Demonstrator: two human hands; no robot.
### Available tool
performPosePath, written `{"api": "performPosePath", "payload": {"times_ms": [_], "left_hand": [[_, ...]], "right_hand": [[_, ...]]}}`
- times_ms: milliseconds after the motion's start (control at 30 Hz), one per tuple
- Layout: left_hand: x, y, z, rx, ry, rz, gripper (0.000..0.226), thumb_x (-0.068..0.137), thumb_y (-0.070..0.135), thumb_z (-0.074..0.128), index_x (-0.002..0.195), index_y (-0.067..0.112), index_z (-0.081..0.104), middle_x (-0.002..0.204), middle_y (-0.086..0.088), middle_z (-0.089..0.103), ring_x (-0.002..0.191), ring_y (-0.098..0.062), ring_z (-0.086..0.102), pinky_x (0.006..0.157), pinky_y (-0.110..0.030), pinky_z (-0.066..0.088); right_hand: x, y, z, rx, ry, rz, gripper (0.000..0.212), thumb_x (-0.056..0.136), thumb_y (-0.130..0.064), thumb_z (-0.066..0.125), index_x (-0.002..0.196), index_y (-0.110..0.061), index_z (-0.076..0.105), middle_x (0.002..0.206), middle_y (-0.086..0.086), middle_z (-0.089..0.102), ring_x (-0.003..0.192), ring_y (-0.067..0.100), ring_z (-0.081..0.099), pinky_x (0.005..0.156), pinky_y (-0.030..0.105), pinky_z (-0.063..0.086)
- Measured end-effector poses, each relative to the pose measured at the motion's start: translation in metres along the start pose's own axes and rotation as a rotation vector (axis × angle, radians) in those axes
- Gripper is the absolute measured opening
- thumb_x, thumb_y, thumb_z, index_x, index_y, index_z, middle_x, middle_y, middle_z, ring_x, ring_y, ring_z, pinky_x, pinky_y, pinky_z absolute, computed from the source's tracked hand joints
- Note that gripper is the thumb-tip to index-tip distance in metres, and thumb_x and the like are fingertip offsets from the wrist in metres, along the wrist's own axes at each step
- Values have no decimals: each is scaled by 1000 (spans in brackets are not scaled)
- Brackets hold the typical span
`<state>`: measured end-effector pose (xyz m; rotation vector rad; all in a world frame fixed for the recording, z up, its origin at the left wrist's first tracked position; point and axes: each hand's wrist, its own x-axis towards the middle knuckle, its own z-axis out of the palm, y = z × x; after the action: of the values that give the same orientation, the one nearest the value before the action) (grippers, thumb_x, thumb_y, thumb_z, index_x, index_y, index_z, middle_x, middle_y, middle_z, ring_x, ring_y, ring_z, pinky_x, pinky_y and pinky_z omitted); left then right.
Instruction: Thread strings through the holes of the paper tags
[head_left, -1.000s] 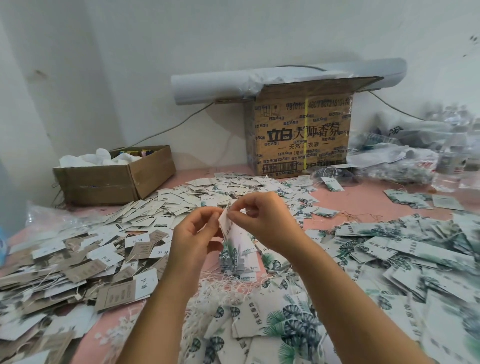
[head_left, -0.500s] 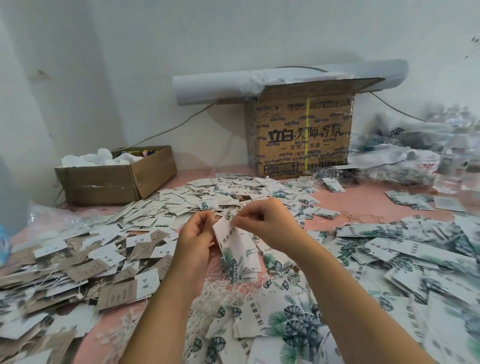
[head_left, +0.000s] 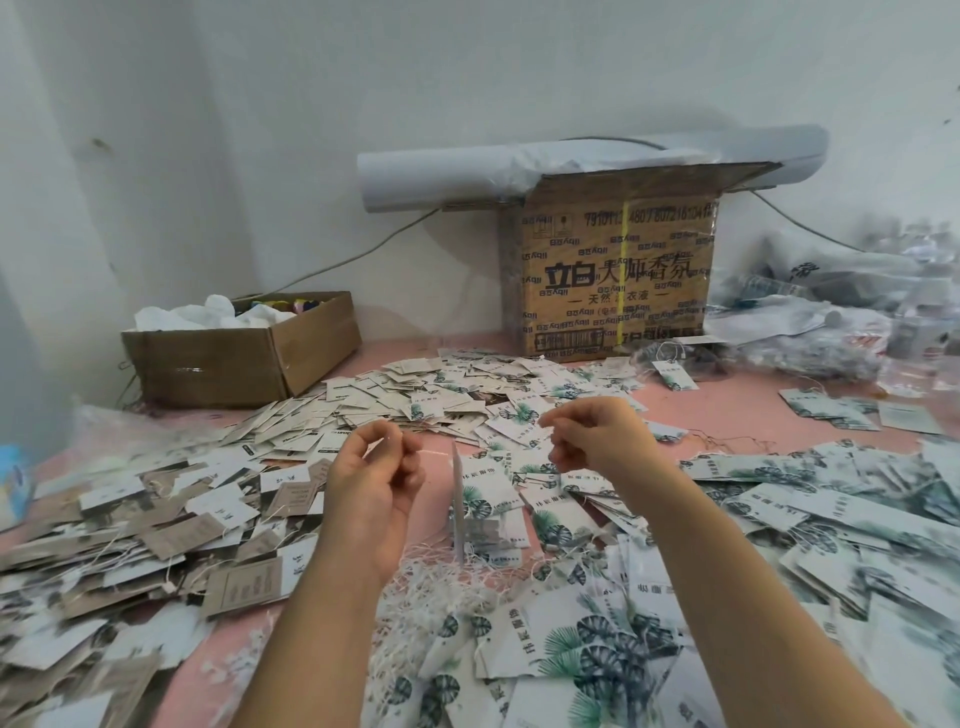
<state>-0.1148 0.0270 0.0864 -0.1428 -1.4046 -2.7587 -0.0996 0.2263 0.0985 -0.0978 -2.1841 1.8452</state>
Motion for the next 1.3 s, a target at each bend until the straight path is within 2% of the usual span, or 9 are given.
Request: {"api": "performPosePath", "payload": {"times_ms": [167, 333, 433, 633, 800, 1033, 1133, 1300], "left_hand": [[0, -4, -1, 154, -85, 32, 14, 90, -3, 50, 89, 7, 60, 62, 0, 65, 54, -6, 56, 52, -17, 50], [-5, -7, 4, 382, -216, 123, 17, 90, -4, 51, 91, 10, 61, 67, 0, 68, 57, -6, 57, 56, -17, 50], [-7, -9, 7, 516, -247, 176, 18, 91, -3, 52, 89, 13, 59, 65, 4, 66, 56, -6, 55, 55, -18, 48], [-9, -12, 10, 654, -298, 297, 16, 90, -3, 54, 84, 12, 53, 61, 3, 62, 52, -5, 53, 53, -17, 46], [-12, -14, 10, 698, -321, 347, 18, 89, -5, 55, 83, 11, 51, 60, 4, 64, 54, -2, 55, 53, -14, 45], [-10, -15, 9, 662, -299, 292, 10, 88, 4, 60, 87, 14, 57, 68, -1, 70, 56, -8, 60, 56, -17, 49], [-8, -18, 8, 689, -271, 276, 10, 88, 9, 61, 83, 17, 65, 64, 2, 68, 55, -7, 58, 56, -18, 50], [-8, -19, 7, 744, -259, 286, 15, 90, 10, 60, 81, 20, 67, 61, 8, 66, 54, -2, 58, 57, -17, 51]], "right_hand": [[-3, -7, 6, 73, -28, -138, 12, 87, 6, 55, 81, -3, 59, 61, 7, 65, 49, 14, 62, 48, 23, 53], [-13, -17, 25, -168, -281, -270, 14, 82, -1, 66, 73, -11, 63, 57, -3, 66, 54, 10, 63, 54, 22, 54], [-16, -19, 34, -196, -335, -312, 13, 80, -2, 69, 74, -12, 65, 56, -8, 63, 52, 4, 59, 54, 18, 51], [-16, -21, 35, -146, -294, -326, 17, 83, 1, 65, 72, -12, 67, 57, -2, 62, 49, 3, 55, 52, 16, 48], [-17, -22, 33, -171, -305, -315, 20, 83, -2, 65, 70, -17, 65, 56, -5, 61, 48, 2, 54, 50, 15, 45], [-17, -22, 34, -232, -320, -282, 26, 89, 1, 55, 70, -17, 55, 63, -2, 58, 49, 2, 51, 52, 14, 46], [-16, -20, 35, -229, -291, -280, 26, 90, 0, 54, 70, -18, 54, 63, -3, 54, 50, 5, 50, 51, 13, 43], [-13, -17, 36, -234, -276, -276, 26, 90, -1, 54, 70, -17, 55, 63, -3, 55, 49, 4, 51, 52, 16, 46]]}}
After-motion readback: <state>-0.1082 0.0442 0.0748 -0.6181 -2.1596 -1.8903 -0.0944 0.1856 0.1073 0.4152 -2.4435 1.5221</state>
